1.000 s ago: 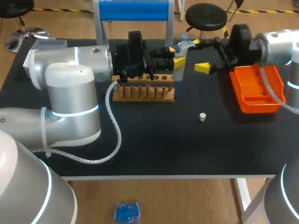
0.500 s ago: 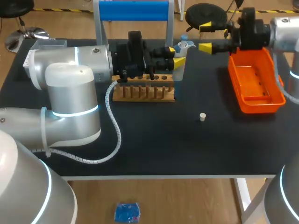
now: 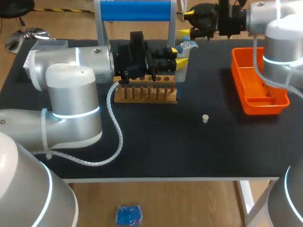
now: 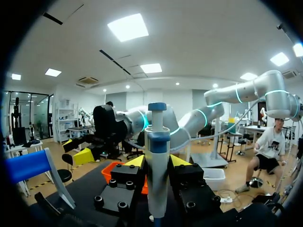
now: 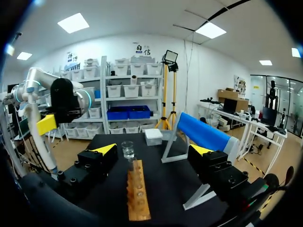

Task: Invert the test tube, pick up the pipette, mount the tip to pipette, aspirate from beaker and dispense into the tube, eject the tip, return the pipette, and cap with the stopper.

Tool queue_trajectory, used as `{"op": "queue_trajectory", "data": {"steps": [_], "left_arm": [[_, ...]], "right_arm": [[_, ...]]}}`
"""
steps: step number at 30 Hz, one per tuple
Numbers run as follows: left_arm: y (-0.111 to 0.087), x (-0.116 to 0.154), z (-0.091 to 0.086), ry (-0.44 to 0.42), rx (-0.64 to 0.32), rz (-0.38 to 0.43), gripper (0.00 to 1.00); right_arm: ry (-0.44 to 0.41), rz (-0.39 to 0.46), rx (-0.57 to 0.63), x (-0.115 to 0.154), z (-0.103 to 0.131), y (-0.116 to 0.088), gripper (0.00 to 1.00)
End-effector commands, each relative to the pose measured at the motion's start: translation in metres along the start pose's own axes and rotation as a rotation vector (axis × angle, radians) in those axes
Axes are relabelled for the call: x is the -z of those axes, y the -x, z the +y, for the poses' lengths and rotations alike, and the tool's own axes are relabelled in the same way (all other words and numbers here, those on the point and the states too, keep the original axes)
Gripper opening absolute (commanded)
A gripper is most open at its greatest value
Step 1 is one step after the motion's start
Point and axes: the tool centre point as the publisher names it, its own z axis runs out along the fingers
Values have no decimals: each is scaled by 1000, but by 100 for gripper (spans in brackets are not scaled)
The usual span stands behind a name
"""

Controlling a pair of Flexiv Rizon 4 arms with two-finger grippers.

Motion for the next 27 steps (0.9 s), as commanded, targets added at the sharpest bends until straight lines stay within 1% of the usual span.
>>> {"op": "queue_trajectory", "data": {"steps": [1, 12, 18, 27], "left_arm": [[-1, -1, 0, -4, -1, -6, 0], [-1, -1, 0, -4, -1, -6, 0], [-1, -1, 0, -4, -1, -6, 0], [-1, -1, 0, -4, -1, -6, 0]], "right_arm": [[-11, 8, -2, -28, 3, 30, 100], [-25, -15, -2, -49, 4, 44, 100], [-30, -9, 0, -56, 8, 45, 100], [-30, -12, 3, -56, 9, 44, 100]]}}
